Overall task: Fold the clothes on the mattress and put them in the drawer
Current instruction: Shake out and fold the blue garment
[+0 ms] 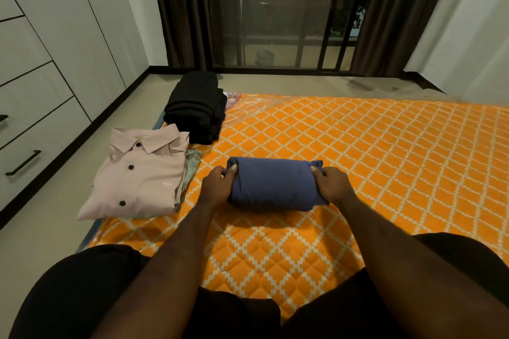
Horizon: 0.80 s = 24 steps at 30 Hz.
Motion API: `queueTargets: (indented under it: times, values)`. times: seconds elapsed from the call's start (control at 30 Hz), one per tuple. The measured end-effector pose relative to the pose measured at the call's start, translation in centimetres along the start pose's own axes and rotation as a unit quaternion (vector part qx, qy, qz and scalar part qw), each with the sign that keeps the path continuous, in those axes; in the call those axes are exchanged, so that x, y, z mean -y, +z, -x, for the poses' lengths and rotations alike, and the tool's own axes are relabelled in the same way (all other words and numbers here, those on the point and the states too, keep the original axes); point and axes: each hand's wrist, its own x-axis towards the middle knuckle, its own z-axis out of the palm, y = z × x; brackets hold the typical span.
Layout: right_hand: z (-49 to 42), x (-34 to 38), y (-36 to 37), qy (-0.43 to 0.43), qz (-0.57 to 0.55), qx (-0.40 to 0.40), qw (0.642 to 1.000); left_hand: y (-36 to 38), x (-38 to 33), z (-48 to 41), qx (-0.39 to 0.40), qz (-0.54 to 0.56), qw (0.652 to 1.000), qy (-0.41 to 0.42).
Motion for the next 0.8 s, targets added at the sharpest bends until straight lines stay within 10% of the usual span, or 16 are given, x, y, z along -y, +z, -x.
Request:
queueTargets:
  times: [0.23, 0.43, 0.6, 0.8]
  values:
    - [0.5, 0.5, 0.1, 0.049, 0.073, -0.027, 0.996, 0.1, -0.3, 0.6, -0.016, -0.143, 0.989, -0.016]
    - [1.3, 5.2, 0.7, -0.235, 0.164, -0.185, 0.940, 2.0, -4.4, 1.6, -0.137, -0.266, 0.911, 0.283]
    - [2.4, 6.3, 4.5, -0.290, 0.274, -0.039, 0.916, 4.6, -3.8, 2.6, -0.057, -0.376, 0.873, 0.307]
    - [1.9, 3.8, 6.5, -0.213, 0.313, 0.081, 0.922, 5.4, -1.1, 2.3, 0.060, -0.368, 0.909, 0.185]
